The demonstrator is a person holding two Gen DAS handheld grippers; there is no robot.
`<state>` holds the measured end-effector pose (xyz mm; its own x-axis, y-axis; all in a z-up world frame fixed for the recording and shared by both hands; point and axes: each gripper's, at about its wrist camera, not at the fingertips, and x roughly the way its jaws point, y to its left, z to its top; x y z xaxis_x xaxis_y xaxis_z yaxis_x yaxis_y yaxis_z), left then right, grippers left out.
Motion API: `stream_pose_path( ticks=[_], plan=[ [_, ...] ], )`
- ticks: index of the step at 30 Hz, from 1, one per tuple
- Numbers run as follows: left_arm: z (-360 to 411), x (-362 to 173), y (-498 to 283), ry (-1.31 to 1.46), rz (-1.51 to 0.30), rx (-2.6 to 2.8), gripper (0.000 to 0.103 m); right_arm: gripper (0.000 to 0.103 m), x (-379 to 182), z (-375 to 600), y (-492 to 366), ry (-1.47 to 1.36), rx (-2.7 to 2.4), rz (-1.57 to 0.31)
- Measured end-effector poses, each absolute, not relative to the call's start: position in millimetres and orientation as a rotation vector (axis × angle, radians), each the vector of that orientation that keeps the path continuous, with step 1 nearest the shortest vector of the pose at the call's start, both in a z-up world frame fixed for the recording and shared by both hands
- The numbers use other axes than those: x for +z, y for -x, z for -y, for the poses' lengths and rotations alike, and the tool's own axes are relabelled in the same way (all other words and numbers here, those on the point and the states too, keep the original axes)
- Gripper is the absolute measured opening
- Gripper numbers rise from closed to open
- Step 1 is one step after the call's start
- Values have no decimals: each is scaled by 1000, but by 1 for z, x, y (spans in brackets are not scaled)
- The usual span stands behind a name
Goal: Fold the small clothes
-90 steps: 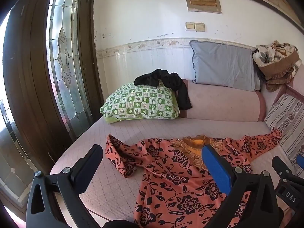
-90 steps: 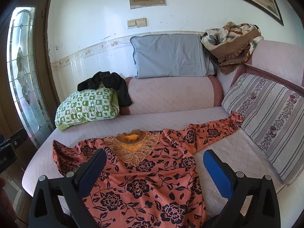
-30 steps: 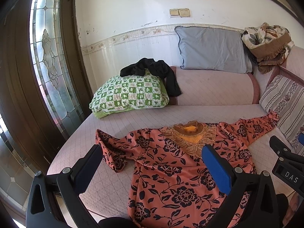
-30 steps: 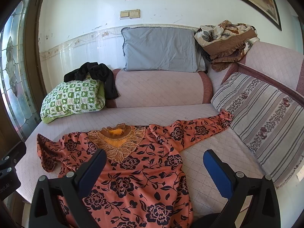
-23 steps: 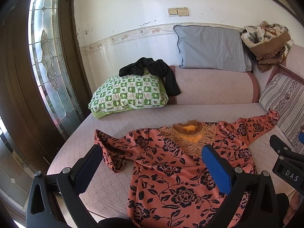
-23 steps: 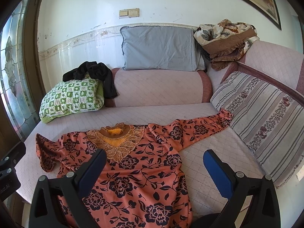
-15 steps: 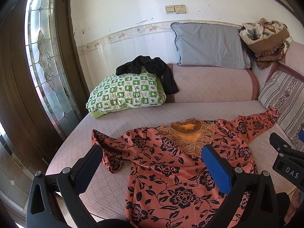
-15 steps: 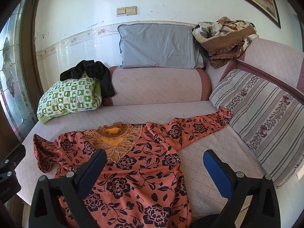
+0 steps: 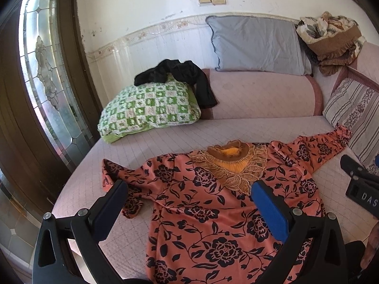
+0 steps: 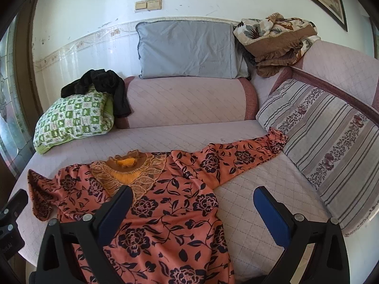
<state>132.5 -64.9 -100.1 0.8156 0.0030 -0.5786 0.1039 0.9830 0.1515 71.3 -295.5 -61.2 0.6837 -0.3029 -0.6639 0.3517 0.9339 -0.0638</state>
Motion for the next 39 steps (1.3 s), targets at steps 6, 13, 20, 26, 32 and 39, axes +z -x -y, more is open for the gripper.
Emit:
stream_pose_path(
  ticks=[6,13,20,26,32,39],
  plan=[
    [81,-155,-195,-139,-708,-112,103,103,-97,343,-111,-184,-318,-773],
    [105,-273,-260,-231,-903,-87,103,98,-202,544,-156,-610,-400,-834],
    [100,-319,-274,-130,-973,-144,103,73,-255,703,-162,-867,-628,-749],
    [104,-319,-278,-134,-989,-136,103,56,-278,757,-199,-824,-717,-734],
    [100,-321,-282,-143,-1001,-156,103,45,-287,777,-232,-769,-797,-707],
    [99,-320,-290,-148,-1018,-186,103,5,-283,771,-255,-679,-746,-689]
  ],
)
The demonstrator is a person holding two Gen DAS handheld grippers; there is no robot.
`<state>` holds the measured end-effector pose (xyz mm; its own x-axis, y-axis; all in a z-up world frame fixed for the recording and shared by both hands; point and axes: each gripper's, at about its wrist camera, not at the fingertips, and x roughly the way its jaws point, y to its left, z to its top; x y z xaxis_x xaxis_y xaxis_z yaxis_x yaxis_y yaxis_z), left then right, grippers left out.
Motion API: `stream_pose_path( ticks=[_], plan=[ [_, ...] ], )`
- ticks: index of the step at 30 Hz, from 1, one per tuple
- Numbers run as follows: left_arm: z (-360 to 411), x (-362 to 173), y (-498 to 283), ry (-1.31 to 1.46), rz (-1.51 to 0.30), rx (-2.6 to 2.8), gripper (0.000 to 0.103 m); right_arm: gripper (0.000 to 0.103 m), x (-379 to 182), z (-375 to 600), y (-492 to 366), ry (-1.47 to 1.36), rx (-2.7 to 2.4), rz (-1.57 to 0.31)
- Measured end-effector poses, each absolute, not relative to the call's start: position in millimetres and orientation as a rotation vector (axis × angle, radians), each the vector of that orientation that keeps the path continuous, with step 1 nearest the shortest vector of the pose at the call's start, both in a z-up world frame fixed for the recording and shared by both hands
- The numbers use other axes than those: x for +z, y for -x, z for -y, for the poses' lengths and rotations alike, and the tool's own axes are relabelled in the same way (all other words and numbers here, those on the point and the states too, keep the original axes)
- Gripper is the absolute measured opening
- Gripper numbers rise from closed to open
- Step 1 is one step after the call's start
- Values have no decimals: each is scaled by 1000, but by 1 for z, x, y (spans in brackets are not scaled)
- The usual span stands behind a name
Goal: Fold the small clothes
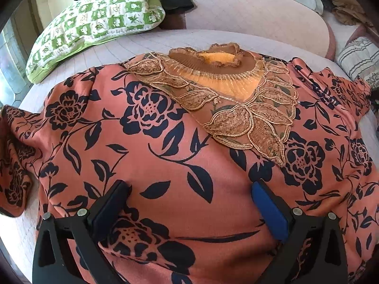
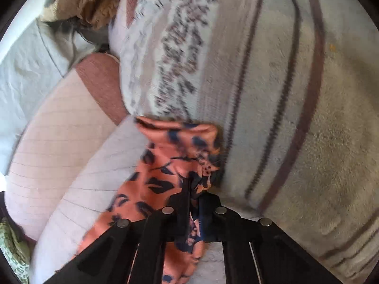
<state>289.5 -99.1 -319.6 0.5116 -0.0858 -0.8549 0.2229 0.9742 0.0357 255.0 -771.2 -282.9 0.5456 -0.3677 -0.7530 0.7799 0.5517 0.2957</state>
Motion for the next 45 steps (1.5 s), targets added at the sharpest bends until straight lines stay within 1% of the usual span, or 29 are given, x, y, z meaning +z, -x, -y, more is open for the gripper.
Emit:
stream_pose_path(
  ticks=[3,9,13,15,20,22,23,24,26,28,29,30,31,33,37,38,39,40,42,43,44,45],
  plan=[
    [94,-309,-290,-115,-1002,-193,103,5,-252,736,-251,-657,-618,-601],
    [59,-263,-283,15,-876,-191,103,5,-190,631,-249,-635,-333,-568],
    [16,-242,-285,54,-797,-70,103,5,-159,524,-254,-638,-105,-578],
    [-12,-238,-289,52,-783,34,103,5,-155,459,-257,-655,11,-601],
    [-72,-240,-288,107,-791,167,103,5,-180,317,-272,-701,214,-682],
    [-99,-241,-286,123,-781,237,103,5,-207,267,-283,-764,278,-740],
    [-107,-241,-284,131,-778,259,103,6,-220,242,-281,-793,319,-773],
    [-120,-241,-284,151,-773,296,103,9,-232,213,-280,-806,366,-826],
    [-136,-242,-283,191,-764,339,103,11,-250,173,-281,-781,402,-937],
    [-145,-240,-283,231,-758,353,103,33,-259,140,-272,-750,463,-1028],
    [-148,-239,-282,248,-751,355,103,60,-261,133,-267,-748,501,-1049],
    [-149,-237,-281,260,-737,352,103,78,-260,131,-262,-761,538,-1043],
    [-148,-235,-281,262,-731,348,103,79,-255,138,-255,-770,545,-1006],
    [-141,-231,-282,249,-708,327,103,79,-239,163,-244,-708,484,-934],
    [-114,-227,-289,191,-692,269,103,78,-220,217,-224,-511,317,-900],
    [-103,-226,-292,178,-697,241,103,76,-218,236,-218,-460,257,-901],
    [-94,-226,-294,165,-702,219,103,69,-215,250,-215,-442,226,-895],
    [-80,-227,-298,138,-712,188,103,65,-216,269,-210,-430,191,-887],
    [-55,-234,-303,72,-736,150,103,52,-223,306,-209,-407,82,-894],
    [-45,-240,-308,44,-754,134,103,49,-229,324,-207,-393,13,-900],
    [-34,-249,-314,17,-789,115,103,43,-239,340,-206,-386,-54,-911],
    [-25,-259,-322,-6,-841,102,103,42,-256,357,-211,-396,-141,-967]
  ],
)
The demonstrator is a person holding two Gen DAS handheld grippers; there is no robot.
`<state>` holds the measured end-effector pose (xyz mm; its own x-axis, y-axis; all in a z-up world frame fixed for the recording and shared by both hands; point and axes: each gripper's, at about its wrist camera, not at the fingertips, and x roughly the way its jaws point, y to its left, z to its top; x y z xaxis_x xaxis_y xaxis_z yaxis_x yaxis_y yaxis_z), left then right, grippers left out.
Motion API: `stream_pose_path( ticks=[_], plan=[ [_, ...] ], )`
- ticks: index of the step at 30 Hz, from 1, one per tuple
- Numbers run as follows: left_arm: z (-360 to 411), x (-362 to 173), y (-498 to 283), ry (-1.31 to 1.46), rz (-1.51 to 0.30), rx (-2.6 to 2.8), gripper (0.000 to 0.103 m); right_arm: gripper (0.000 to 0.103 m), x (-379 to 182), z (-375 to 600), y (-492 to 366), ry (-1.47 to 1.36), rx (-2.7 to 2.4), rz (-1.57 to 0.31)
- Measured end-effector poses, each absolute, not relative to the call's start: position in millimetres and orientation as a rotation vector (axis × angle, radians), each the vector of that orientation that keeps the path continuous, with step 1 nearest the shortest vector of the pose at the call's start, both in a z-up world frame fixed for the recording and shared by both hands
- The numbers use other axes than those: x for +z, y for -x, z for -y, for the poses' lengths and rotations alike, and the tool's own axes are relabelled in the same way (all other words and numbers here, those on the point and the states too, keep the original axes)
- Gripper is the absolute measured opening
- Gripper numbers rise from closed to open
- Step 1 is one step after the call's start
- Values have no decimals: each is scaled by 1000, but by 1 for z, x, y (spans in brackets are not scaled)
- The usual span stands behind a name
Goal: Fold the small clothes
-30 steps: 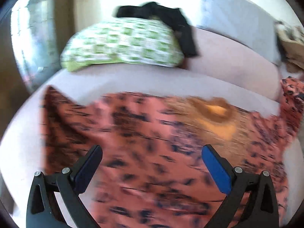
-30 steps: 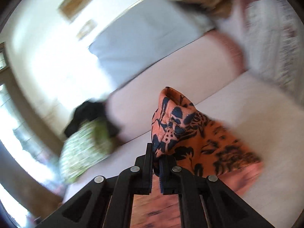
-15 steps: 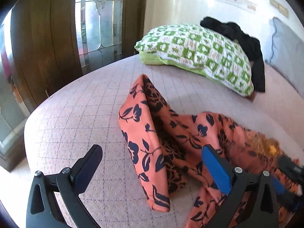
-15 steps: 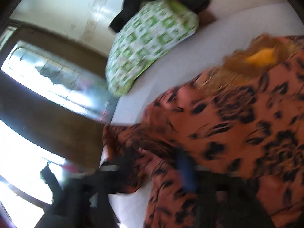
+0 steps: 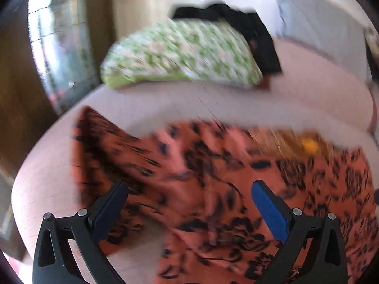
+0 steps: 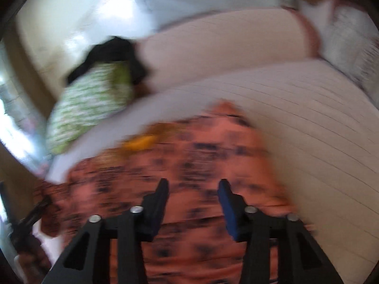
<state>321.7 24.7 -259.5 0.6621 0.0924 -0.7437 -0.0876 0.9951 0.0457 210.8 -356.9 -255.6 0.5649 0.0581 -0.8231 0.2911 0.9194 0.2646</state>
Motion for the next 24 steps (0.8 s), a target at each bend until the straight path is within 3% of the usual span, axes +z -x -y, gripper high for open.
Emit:
stream_pose_path(
  ticks=[3,11,15,17,24],
  plan=[
    [-9,-302,-343,-53,-1063,102,103,37,-294,380,-235,-432,-241,-1193],
    [-41,-255,-296,82,-897,135,103,40,-259,336,-247,-293,-142,-1074],
    [-93,-212,-251,170,-733,280,103,67,-238,320,-239,-312,-45,-942],
    [-118,-203,-234,180,-700,358,103,68,-231,310,-238,-309,-24,-916],
    [-153,-226,-198,205,-835,383,103,68,-228,304,-229,-302,-29,-926]
  ],
)
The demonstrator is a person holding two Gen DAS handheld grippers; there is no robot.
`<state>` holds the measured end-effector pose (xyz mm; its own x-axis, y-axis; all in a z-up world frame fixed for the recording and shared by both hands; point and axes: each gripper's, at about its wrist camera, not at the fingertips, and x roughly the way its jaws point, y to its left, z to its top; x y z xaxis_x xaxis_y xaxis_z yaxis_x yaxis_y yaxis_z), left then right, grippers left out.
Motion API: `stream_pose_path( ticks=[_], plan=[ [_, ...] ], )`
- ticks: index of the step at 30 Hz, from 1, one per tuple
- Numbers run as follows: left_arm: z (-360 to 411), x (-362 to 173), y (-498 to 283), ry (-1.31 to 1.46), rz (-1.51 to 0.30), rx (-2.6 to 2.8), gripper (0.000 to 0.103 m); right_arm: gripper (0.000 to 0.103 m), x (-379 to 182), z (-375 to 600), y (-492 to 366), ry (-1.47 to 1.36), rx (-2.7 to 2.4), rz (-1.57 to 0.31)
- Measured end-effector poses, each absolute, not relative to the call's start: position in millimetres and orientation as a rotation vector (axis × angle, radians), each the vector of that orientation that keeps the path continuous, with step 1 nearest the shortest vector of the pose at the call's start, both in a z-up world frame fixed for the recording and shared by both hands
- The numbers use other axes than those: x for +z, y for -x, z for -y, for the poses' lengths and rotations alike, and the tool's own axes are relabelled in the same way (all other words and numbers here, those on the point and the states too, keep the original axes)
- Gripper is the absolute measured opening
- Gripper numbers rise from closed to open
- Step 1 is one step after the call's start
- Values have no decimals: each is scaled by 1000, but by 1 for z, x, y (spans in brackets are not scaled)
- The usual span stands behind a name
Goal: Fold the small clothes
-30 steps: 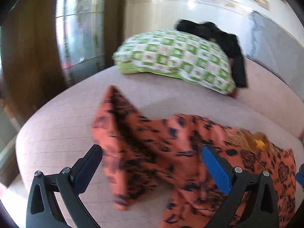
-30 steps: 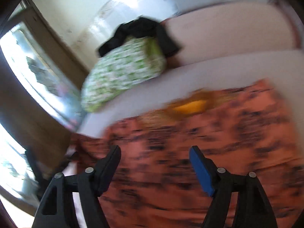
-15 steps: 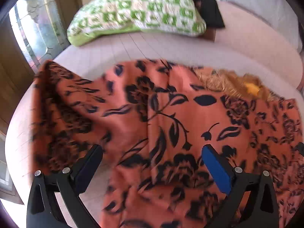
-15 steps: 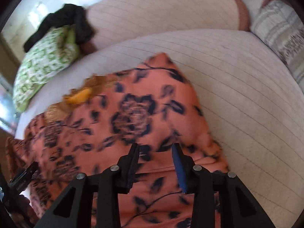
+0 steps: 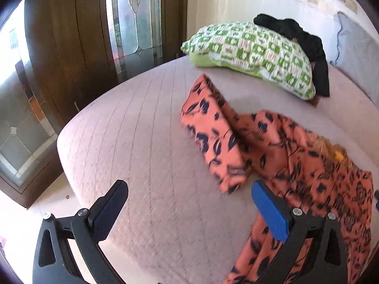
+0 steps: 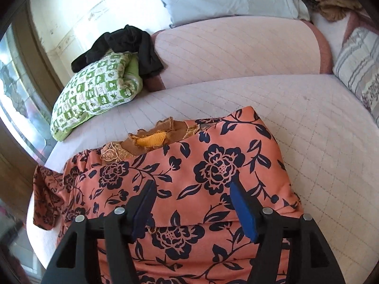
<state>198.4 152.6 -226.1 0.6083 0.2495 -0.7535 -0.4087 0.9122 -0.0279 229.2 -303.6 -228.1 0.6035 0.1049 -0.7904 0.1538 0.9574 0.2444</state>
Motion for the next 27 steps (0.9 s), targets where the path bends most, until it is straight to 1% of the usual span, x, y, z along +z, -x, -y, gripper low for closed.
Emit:
stream_pose_path(
  ticks=[4,9,10,11,12,13,15,16,17,18,23,24,27],
  plan=[
    [-136,-228,-208,132,-842,361,103,68,-228,316,-229,-371,-40,-923],
    [-123,-262,-254,0,-944,380,103,68,-223,332,-227,-447,-48,-916],
    [-126,-267,-261,7,-953,387,98,68,-223,335,-227,-460,-47,-914],
    [-131,-270,-265,34,-953,386,72,68,-222,338,-226,-469,-49,-911],
    [-139,-271,-268,82,-957,366,28,68,-222,340,-225,-472,-52,-907],
    [-145,-272,-272,127,-978,332,8,68,-222,341,-225,-472,-52,-905],
    [-154,-270,-279,207,-1013,270,6,65,-221,342,-226,-462,-52,-905],
    [-155,-265,-280,203,-1005,259,6,63,-221,342,-226,-456,-54,-902],
    [-149,-251,-282,168,-989,232,6,59,-220,343,-227,-452,-54,-900],
    [-143,-239,-282,141,-974,207,6,59,-219,343,-227,-451,-53,-899],
    [-92,-150,-284,64,-912,-40,6,59,-213,346,-226,-487,-22,-876],
    [-71,-124,-284,30,-889,-105,6,59,-211,345,-226,-488,-18,-872],
    [-14,-76,-291,-29,-846,-241,6,59,-211,347,-225,-494,-20,-865]
  ],
)
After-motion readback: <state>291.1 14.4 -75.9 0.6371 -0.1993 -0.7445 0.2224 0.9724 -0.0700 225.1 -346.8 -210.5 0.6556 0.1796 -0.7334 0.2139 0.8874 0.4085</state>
